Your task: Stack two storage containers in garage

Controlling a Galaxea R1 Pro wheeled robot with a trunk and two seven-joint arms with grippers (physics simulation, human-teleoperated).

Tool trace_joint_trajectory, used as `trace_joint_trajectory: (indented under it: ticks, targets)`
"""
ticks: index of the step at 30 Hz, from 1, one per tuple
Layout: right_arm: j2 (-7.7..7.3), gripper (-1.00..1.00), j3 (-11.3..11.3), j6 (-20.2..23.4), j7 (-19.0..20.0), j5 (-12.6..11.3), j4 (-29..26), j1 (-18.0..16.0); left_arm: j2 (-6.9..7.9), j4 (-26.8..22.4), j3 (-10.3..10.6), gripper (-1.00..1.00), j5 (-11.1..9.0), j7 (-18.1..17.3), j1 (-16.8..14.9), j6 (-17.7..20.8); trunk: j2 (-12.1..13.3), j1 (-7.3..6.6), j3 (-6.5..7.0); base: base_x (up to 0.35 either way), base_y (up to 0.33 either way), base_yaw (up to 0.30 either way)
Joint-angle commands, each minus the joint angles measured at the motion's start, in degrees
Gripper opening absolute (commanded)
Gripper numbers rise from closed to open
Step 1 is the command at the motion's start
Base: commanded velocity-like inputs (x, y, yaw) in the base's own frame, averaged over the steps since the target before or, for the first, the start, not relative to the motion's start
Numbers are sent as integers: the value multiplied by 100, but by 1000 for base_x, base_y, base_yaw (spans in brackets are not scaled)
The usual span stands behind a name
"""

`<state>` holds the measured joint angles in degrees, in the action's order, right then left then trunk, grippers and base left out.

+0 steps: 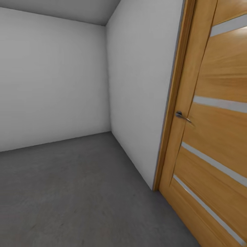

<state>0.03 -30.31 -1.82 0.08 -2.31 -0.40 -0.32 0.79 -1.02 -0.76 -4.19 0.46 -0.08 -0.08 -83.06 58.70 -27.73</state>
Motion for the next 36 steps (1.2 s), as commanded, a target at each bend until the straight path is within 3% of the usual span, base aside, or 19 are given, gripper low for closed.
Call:
trace_joint_trajectory:
  ticks: [1,8,19,36]
  targets:
    - [-1,100,-27,-19,1,-21,5,-3,0,-4,-3,100,-47,6,-1,-1,-2,3,-5,323,0,2]
    - [-11,100,-27,-20,1,-8,5,-3,0,-4,3,100,-241,-2,-1,-1,-2,3,-5,323,0,0]
    - [-6,100,-27,-20,1,-6,5,-3,-5,-4,5,100,-246,-2,-1,-9,-2,3,-5,317,0,-4]
    - [-3,100,-27,-20,1,-6,5,-3,-9,-4,2,100,-241,-2,-1,-14,-2,3,-5,23,0,-225]
